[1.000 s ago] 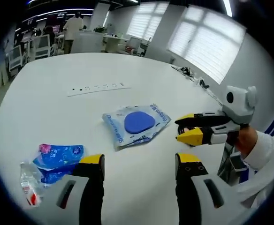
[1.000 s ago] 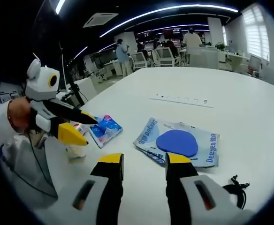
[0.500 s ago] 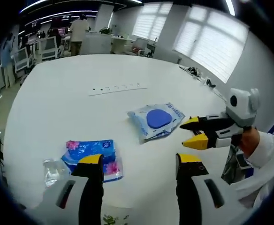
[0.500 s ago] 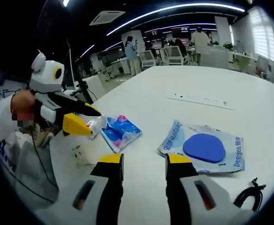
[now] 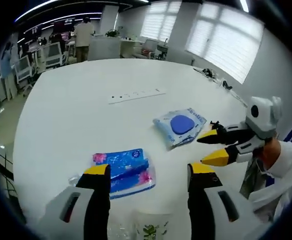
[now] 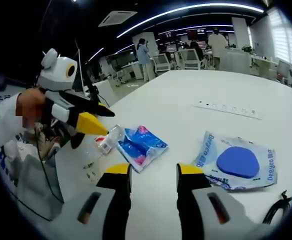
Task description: Arrange the tabletop items into an orderly group along one side of the table until the central work area is clear of visible clutter.
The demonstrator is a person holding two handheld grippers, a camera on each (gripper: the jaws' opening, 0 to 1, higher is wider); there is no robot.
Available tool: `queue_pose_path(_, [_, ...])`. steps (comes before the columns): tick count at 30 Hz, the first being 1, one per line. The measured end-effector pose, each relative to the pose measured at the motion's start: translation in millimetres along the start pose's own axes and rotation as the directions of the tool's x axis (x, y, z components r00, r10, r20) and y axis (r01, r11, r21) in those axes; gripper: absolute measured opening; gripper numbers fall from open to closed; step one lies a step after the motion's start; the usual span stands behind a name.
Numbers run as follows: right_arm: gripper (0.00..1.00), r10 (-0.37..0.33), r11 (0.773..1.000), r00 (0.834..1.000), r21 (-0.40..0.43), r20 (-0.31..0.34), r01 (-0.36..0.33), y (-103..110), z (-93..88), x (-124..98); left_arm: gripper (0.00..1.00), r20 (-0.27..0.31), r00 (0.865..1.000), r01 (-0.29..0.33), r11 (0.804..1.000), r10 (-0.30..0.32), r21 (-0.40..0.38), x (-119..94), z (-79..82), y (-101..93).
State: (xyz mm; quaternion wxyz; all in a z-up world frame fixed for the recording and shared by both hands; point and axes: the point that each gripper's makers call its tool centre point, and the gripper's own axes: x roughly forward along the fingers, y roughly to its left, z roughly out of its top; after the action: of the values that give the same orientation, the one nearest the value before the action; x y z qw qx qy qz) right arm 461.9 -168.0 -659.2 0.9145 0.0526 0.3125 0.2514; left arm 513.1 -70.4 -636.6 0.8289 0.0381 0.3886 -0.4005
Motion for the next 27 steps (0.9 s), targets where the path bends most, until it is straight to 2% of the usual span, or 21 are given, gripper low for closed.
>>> queue_pose_path(10, [0.35, -0.003, 1.0, 1.0, 0.019, -0.016, 0.003, 12, -3.3, 23, 0.62, -0.025, 1.0, -0.005, 1.0, 0.005, 0.011, 3, -0.9, 26.6])
queue_pose_path(21, [0.34, -0.032, 0.999, 0.998, 0.039, -0.047, 0.033, 14, -13.1, 47, 0.61, -0.084, 0.996, -0.016, 0.999, 0.019, 0.035, 23, -4.3, 63.9])
queue_pose_path(27, [0.33, -0.044, 0.997, 0.996, 0.052, -0.071, 0.048, 13, -20.9, 59, 0.6, -0.118, 0.993, -0.014, 0.999, 0.019, 0.051, 37, -7.6, 77.4])
